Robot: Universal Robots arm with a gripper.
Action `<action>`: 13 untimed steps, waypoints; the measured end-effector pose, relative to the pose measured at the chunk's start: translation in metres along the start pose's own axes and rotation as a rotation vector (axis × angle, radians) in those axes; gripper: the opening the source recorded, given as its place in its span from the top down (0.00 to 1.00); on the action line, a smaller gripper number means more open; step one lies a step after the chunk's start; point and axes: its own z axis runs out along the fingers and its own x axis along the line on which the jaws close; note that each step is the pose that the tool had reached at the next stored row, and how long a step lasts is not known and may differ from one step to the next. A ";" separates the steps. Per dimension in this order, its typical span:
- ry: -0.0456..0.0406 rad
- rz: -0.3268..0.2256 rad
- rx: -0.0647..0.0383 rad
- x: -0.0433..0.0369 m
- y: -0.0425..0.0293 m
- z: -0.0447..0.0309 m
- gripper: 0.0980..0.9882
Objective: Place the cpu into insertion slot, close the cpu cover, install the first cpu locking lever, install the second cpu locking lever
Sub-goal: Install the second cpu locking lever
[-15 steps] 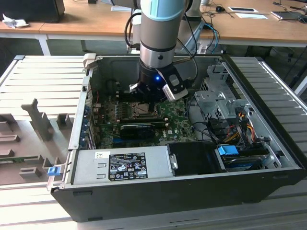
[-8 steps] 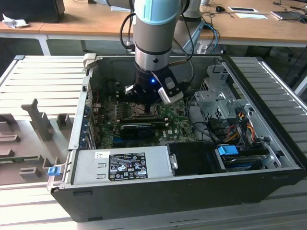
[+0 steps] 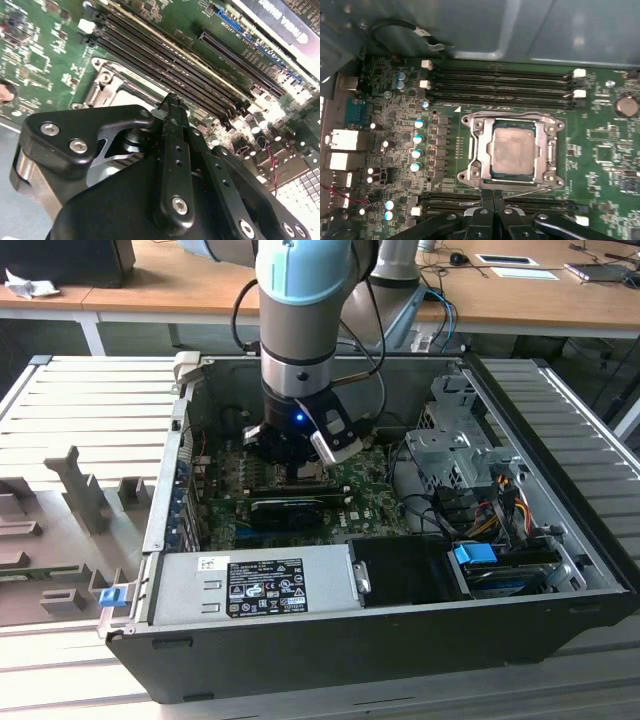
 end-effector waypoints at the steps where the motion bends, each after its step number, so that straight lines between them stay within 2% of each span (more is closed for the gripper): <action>1: 0.0003 -0.002 -0.003 0.0007 -0.0005 0.0009 0.99; 2: -0.0003 -0.003 -0.012 0.0014 -0.0014 0.0020 0.99; 4: -0.0011 -0.004 -0.021 0.0036 -0.0043 0.0031 0.99; 7: -0.0022 -0.005 -0.029 0.0083 -0.0077 0.0060 0.99; 10: -0.0032 -0.006 -0.043 0.0129 -0.0094 0.0089 0.99; 12: -0.0042 -0.007 -0.059 0.0144 -0.0113 0.0093 0.99; 13: -0.0056 -0.006 -0.076 0.0151 -0.0138 0.0094 0.99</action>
